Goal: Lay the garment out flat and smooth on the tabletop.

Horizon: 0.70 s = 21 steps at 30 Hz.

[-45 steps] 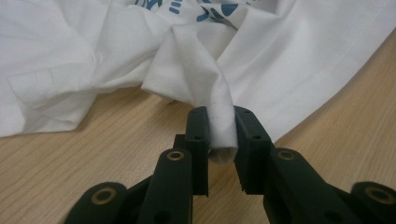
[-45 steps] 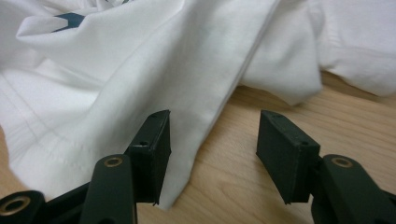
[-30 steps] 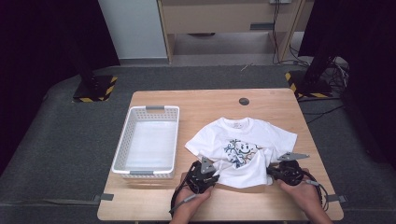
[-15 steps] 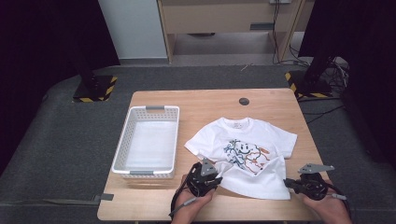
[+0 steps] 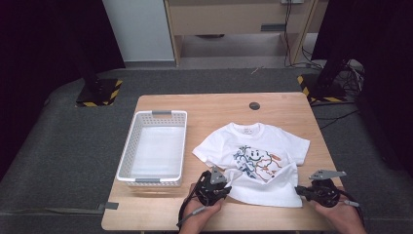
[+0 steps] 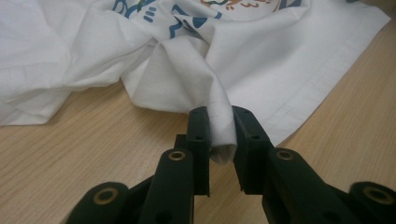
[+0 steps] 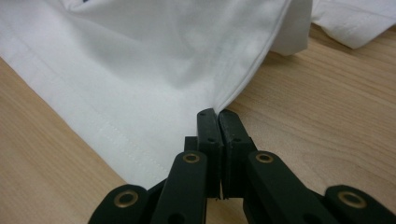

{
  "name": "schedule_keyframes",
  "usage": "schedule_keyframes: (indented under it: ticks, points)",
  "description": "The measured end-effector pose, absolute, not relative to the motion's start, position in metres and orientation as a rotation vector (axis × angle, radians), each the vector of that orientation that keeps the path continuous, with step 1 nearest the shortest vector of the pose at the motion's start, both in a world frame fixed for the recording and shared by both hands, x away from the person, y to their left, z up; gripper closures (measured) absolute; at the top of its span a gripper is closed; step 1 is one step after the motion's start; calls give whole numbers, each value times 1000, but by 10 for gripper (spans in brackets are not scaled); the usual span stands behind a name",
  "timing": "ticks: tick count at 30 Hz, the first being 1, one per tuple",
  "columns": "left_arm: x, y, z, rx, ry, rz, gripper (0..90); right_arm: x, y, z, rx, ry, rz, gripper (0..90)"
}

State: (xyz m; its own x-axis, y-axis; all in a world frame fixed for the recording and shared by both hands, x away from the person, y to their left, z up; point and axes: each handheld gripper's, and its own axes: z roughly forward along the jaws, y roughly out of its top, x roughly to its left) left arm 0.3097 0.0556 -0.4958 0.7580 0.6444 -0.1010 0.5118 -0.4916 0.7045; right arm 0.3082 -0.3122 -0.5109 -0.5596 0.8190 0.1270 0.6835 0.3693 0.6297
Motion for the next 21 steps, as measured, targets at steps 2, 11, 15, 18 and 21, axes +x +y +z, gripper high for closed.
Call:
schedule_keyframes:
  ticks: [2, 11, 15, 18, 21]
  points:
    - [308, 55, -495, 2200, 855, 220, 775, 304, -316, -507, 1351, 2418, 970, 887]
    - [282, 62, -488, 2176, 824, 172, 703, 287, -326, -505, 1342, 2441, 931, 877]
    - [283, 71, -480, 2142, 830, 197, 669, 288, -330, -503, 1335, 2432, 895, 873]
    - [291, 76, -480, 2161, 834, 242, 658, 289, -334, -502, 1340, 2437, 878, 874]
    - [300, 76, -487, 2208, 838, 292, 648, 290, -336, -503, 1348, 2431, 863, 849]
